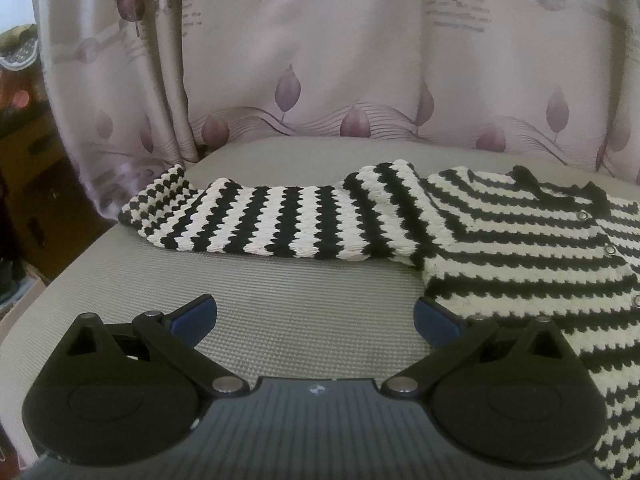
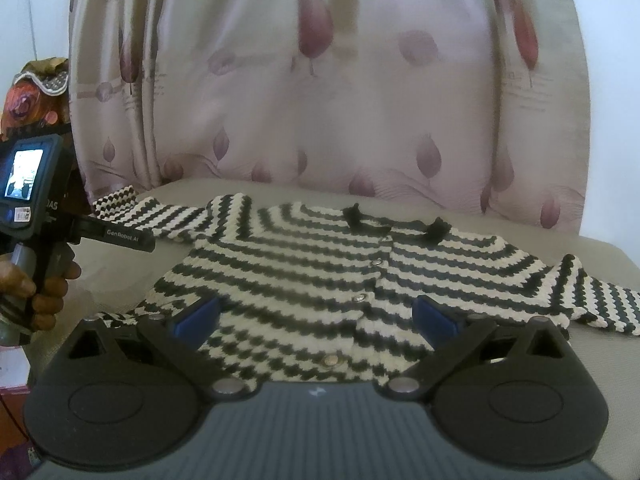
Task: Fold small clothes
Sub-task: 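Move both grippers over the striped cardigan, aligning above its sleeve and body, then grasp the sleeve cuff with the left gripper and lift it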
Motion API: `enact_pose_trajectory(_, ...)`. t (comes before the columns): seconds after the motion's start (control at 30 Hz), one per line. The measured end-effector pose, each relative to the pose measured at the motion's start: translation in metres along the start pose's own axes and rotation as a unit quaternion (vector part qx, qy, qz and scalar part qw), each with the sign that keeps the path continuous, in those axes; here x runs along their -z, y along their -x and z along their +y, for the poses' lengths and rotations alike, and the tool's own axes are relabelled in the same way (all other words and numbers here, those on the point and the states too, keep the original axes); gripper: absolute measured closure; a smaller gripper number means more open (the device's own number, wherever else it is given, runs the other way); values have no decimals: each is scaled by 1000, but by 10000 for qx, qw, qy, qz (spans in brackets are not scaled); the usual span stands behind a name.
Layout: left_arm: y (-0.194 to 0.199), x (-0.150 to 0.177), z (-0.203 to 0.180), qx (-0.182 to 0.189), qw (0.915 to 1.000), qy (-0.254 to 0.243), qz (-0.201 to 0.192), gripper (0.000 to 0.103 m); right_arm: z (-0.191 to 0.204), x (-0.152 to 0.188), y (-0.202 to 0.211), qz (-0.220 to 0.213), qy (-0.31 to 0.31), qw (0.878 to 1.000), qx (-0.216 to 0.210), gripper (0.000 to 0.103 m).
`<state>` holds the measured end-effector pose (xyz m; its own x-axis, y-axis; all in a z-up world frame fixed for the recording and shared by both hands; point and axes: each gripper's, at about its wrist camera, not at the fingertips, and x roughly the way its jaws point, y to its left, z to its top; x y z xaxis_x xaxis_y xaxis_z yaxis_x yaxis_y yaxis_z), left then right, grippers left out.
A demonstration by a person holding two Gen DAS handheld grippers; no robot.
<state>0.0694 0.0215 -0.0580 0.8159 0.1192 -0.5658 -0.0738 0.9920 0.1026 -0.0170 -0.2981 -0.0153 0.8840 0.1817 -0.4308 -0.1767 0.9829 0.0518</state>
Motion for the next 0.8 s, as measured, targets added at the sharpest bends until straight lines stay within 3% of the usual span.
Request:
enact_pose_trajectory(0.6,-18,0,22,-129,9998,80,86,0,11,0,-16,194,145,9997,-77,0)
enact_pose_trajectory(0.7,-26,-4,35,24,9999,118,31,0,12,0,-18,231,145,9996,-77,0)
enact_pose_trajectory(0.8,-45,-15,73,405,9966,694,201,0,10,-1,-19,263,114,9996,-69,0)
